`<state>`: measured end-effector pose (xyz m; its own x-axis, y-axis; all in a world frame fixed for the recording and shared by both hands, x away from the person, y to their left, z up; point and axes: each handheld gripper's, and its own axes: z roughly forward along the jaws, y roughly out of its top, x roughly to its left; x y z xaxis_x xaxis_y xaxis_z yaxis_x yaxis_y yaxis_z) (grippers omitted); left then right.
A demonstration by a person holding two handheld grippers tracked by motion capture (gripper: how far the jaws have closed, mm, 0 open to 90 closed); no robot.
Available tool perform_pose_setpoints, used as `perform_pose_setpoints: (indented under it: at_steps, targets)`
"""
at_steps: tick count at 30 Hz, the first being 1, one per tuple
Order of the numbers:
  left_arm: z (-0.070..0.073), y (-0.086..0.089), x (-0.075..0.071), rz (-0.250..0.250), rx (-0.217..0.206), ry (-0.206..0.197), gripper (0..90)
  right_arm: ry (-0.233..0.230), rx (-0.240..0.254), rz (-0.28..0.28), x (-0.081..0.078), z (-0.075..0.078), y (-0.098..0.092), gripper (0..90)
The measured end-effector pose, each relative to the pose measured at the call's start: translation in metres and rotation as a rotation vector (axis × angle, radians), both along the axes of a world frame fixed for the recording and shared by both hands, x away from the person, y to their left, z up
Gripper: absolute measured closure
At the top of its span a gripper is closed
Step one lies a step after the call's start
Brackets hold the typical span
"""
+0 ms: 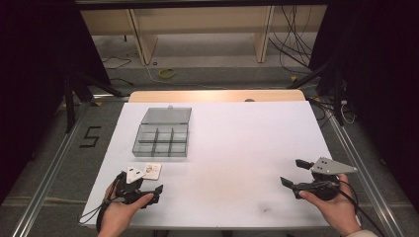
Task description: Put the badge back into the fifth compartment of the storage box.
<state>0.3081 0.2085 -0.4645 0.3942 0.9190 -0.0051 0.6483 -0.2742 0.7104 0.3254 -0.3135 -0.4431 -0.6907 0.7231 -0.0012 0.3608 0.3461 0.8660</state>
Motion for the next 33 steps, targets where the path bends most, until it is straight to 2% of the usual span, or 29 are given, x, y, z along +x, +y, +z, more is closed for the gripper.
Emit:
perform_pose_setpoints:
  at_steps: [10, 17, 22, 29, 33]
  targets:
    - [0.0, 0.0, 0.001, 0.011, -0.001, 0.002, 16.9, -0.001, -0.002, 0.004, 0.0, 0.0, 0.001, 16.2]
    - [-0.002, 0.001, 0.012, 0.04, 0.0, 0.013, 15.9, 0.002, -0.004, 0.006, 0.001, -0.001, 0.003, 16.2]
    - [-0.002, 0.003, 0.022, 0.07, -0.028, 0.023, 15.6, 0.0, -0.003, 0.005, 0.001, -0.001, 0.002, 16.3]
    - [-0.003, 0.005, 0.029, 0.082, -0.024, 0.013, 15.5, -0.004, -0.002, 0.011, 0.001, -0.002, 0.004, 16.2]
    - [-0.006, 0.008, 0.035, 0.096, -0.015, 0.021, 15.4, -0.002, -0.003, 0.015, 0.002, -0.002, 0.005, 16.2]
